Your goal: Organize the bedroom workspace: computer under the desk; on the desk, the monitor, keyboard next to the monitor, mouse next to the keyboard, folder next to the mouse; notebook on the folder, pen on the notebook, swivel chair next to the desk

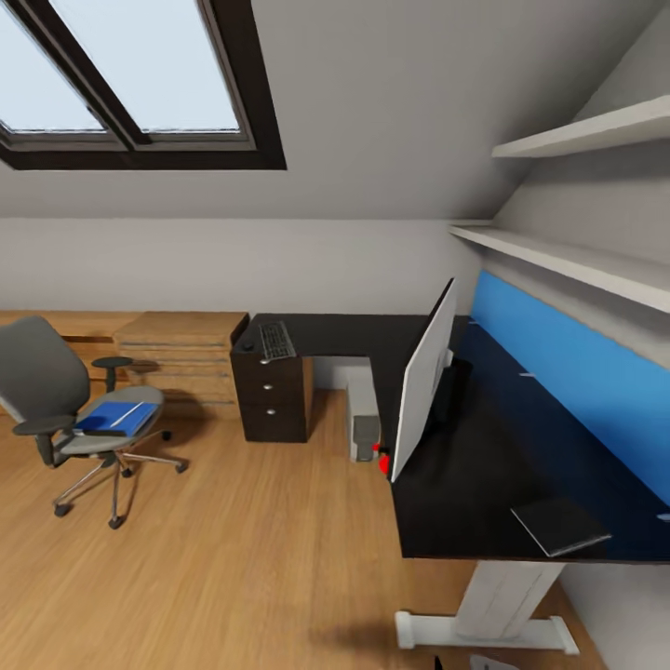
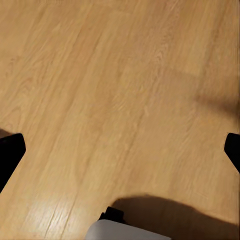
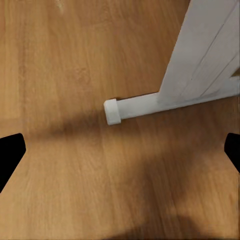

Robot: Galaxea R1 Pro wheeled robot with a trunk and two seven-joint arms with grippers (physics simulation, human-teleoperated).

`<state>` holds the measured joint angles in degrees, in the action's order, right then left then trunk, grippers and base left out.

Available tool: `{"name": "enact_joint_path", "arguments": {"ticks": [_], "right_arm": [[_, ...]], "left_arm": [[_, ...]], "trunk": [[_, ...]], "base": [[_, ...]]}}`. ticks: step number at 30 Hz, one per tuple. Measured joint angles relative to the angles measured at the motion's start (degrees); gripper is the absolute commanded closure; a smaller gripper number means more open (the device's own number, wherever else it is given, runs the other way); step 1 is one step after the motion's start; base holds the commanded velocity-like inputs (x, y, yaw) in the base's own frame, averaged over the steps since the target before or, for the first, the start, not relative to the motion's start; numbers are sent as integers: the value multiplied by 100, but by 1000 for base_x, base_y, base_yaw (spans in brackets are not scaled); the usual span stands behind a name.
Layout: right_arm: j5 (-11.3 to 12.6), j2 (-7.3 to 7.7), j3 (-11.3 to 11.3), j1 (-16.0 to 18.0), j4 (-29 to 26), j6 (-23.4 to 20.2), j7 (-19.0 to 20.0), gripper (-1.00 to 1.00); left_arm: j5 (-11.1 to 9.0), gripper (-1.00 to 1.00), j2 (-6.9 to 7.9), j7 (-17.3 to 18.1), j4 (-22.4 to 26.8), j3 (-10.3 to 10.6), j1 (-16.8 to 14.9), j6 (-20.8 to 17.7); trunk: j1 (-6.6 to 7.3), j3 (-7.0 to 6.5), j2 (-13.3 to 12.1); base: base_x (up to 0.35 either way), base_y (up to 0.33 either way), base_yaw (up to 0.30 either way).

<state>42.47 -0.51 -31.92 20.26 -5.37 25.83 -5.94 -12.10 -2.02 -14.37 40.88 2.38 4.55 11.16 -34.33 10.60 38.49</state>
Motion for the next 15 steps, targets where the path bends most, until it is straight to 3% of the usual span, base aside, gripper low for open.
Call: {"name": "enact_joint_path", "arguments": {"ticks": [9, 15], "right_arm": [[-9, -10, -9, 0, 0, 4, 0, -100], [-22, -23, -23, 1, -1, 10, 1, -100]], "left_arm": [[1, -100, 3, 2, -3, 2, -1, -6], [1, -100, 4, 2, -4, 6, 0, -11]], "trunk": [[0, -1, 0], [0, 12, 0]], "base": [[0, -224, -285], [0, -296, -145]]}}
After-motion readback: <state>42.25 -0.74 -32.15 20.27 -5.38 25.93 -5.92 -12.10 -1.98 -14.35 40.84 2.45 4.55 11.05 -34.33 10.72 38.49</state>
